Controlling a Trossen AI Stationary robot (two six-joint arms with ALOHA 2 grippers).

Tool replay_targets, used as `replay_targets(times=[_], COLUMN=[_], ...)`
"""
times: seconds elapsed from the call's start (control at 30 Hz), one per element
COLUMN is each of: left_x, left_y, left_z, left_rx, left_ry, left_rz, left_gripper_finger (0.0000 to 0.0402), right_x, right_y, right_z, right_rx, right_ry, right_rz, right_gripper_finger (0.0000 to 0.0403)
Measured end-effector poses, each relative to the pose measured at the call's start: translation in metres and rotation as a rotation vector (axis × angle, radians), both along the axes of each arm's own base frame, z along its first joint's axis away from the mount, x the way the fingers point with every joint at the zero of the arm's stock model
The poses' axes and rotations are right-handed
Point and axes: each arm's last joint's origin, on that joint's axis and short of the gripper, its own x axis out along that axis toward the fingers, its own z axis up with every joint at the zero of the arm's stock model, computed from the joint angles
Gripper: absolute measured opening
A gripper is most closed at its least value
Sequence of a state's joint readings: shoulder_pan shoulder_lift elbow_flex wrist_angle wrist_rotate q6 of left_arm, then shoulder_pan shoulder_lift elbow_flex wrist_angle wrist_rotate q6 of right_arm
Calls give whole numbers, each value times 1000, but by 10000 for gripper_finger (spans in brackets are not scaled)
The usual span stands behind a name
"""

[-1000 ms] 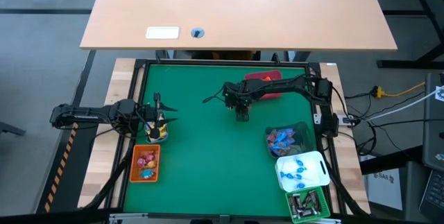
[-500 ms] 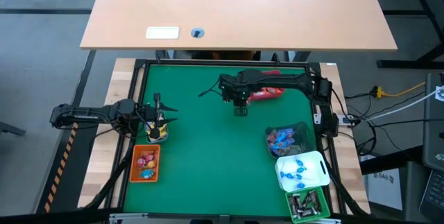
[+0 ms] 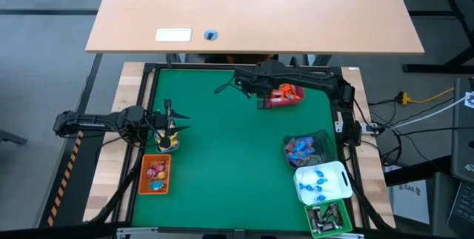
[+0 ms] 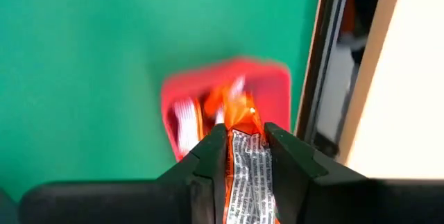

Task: Sort candy
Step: Put the orange chocolate bar into the red bin

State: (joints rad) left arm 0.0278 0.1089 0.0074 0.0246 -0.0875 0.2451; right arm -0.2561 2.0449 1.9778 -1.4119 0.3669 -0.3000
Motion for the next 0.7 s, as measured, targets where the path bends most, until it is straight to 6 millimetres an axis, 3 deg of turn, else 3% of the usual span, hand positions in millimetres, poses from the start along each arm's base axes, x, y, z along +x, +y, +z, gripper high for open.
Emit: replay_targets(times=[0.2, 0.43, 0.7], left_x=[0, 0, 0], left_y=[0, 0, 0], left_z=[0, 0, 0], left_rx=[0, 0, 0], left_ry=[1, 0, 0], left_rz=[0, 0, 0], left_gripper_finger=[141, 141, 141], right_x=[-18, -25, -25], right_y=[-16, -27, -29], right_z=[-9, -19, -20], right_rx=[22, -3, -16], right_ry=[138, 183, 179], right_rz=[-56, -88, -121], right_gripper_finger=[85, 90, 157])
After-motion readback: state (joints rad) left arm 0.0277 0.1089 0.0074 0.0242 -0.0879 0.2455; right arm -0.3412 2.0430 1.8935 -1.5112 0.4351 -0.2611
